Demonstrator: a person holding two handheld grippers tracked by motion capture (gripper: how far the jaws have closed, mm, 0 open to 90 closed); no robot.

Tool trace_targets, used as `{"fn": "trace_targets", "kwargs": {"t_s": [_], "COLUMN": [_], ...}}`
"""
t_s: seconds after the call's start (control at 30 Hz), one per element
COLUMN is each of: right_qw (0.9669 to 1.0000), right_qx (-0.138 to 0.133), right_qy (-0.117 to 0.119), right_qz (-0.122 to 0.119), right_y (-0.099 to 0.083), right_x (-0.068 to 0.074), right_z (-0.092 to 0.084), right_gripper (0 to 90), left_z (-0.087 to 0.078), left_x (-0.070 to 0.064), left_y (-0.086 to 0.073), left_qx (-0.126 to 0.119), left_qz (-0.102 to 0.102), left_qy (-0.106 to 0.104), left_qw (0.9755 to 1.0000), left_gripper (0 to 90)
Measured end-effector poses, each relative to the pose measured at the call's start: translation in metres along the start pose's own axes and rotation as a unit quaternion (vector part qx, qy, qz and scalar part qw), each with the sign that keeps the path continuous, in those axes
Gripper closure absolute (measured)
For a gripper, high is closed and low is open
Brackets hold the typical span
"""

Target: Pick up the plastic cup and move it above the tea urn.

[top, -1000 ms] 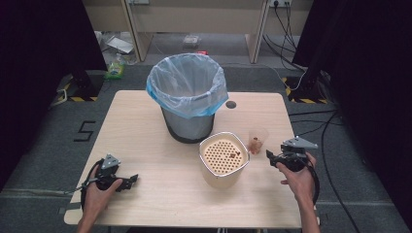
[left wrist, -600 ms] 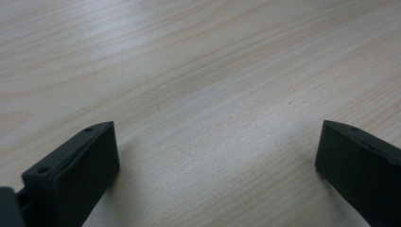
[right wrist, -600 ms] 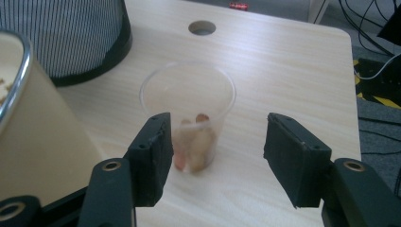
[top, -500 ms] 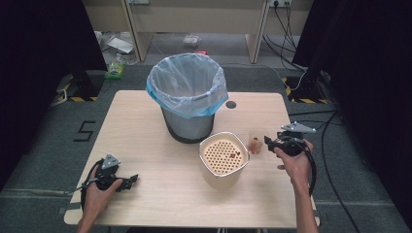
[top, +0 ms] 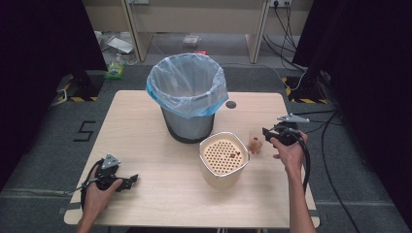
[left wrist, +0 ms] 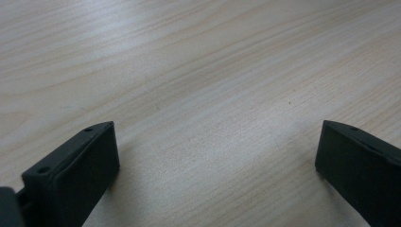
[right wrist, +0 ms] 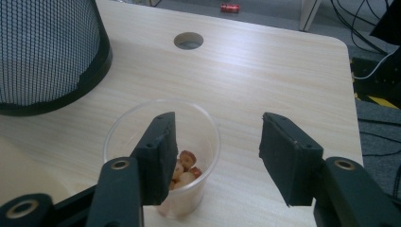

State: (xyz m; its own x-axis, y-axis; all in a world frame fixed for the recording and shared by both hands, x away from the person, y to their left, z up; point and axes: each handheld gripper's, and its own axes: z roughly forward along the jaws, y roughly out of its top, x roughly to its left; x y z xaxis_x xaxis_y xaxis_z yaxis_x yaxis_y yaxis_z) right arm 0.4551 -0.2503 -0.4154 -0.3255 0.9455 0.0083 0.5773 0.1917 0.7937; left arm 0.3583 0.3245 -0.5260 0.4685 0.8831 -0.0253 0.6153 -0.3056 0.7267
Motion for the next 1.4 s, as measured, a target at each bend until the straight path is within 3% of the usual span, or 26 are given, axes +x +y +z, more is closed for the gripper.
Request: {"fn": "trace_targets", "kwargs": {"t_s": [0.6, 0.73, 0.77, 0.93, 1.13, 1.4], "right_qw": [0.9991, 0.9981, 0.9973, 0.996, 0.9959, 0.9942], "right_qx": [0.033, 0.044, 0.049, 0.061, 0.068, 0.054], "right_qy": [0.014, 0.013, 0.009, 0.015, 0.032, 0.066], "right_qz": [-0.023, -0.04, -0.054, -0.064, -0.051, -0.065], "right_y": [-0.004, -0.006, -0.007, -0.009, -0.012, -0.012], "right_x": [0.001, 0.005, 0.007, 0.01, 0.009, 0.014], "right_z": [0.027, 0.032, 0.032, 0.032, 0.03, 0.025], "right_gripper": [63.4, 70.3, 73.8, 78.7, 79.6, 84.6], "left_z": [0.0, 0.0, 0.0, 0.0, 0.0, 0.0], "left_x": [0.0, 0.0, 0.0, 0.0, 0.0, 0.0], "left_y": [0.0, 0.0, 0.0, 0.0, 0.0, 0.0], "left_qx": [0.0, 0.0, 0.0, 0.0, 0.0, 0.0], "left_qz": [0.0, 0.001, 0.001, 0.0, 0.001, 0.0], "left_qy": [0.0, 0.0, 0.0, 0.0, 0.0, 0.0], "left_qw": [1.0, 1.0, 1.0, 1.0, 1.0, 1.0], "left_gripper": [0.0, 0.0, 0.0, 0.0, 0.0, 0.0]}}
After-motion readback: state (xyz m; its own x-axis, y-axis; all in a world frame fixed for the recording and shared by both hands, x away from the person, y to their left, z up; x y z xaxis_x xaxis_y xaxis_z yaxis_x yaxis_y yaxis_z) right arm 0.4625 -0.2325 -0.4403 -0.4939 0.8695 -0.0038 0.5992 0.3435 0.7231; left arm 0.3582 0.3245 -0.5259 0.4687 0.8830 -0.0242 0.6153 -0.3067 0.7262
